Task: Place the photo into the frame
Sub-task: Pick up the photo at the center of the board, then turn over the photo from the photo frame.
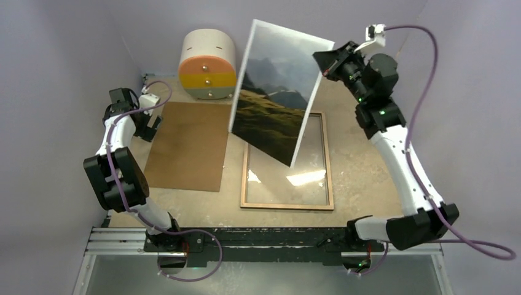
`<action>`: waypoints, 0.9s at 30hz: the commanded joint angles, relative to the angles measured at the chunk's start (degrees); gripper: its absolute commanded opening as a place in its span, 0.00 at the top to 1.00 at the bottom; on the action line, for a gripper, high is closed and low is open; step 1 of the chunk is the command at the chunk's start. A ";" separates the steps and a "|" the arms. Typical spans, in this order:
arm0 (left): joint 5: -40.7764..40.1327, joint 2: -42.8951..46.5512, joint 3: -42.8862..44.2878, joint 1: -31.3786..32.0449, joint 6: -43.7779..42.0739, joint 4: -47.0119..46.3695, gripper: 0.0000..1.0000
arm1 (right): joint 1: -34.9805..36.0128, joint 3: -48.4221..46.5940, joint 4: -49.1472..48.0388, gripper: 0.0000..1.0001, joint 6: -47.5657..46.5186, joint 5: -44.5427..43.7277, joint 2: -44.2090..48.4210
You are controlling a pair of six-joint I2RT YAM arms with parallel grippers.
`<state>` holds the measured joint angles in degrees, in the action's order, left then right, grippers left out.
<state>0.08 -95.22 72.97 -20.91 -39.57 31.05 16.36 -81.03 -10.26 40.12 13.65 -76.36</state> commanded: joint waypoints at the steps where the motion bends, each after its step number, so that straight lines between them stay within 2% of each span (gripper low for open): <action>1: 2.47 3.52 -0.69 1.49 1.62 1.20 0.00 | 0.60 -13.28 31.59 1.00 -15.16 -20.69 3.93; 5: 2.47 4.13 -1.13 2.89 2.24 1.38 0.00 | 0.60 -20.27 38.83 1.00 -21.01 -35.39 5.29; 11: 2.30 4.84 -1.83 3.91 2.31 1.38 0.00 | 1.31 -26.09 47.72 1.00 -20.64 -32.00 -1.31; 15: 1.74 5.11 -2.83 4.33 2.05 0.95 0.00 | 4.70 -23.22 50.24 1.00 -16.91 -31.55 -5.92; 16: 1.58 5.13 -2.97 4.44 2.04 0.80 0.00 | 4.96 -20.87 49.21 1.00 -15.54 -30.01 -6.36; 20: 1.10 5.21 -3.43 4.71 1.93 0.38 0.00 | 3.31 -6.80 39.08 1.00 -4.34 -10.22 -7.34; 22: 0.84 5.30 -3.66 4.93 1.83 0.25 0.00 | 2.54 -2.52 34.47 1.00 1.78 -3.14 -9.30; 25: 0.31 5.69 -4.21 5.15 1.29 -0.17 0.00 | 2.45 0.12 29.52 1.00 8.88 2.53 -13.05; 27: 0.12 5.95 -4.76 5.17 0.95 -0.48 0.00 | 2.45 0.55 28.03 1.00 11.83 2.06 -14.72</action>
<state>0.82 -92.23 69.28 -16.12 -38.17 32.21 19.07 -80.38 26.94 40.53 6.81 -91.48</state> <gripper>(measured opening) 0.996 0.004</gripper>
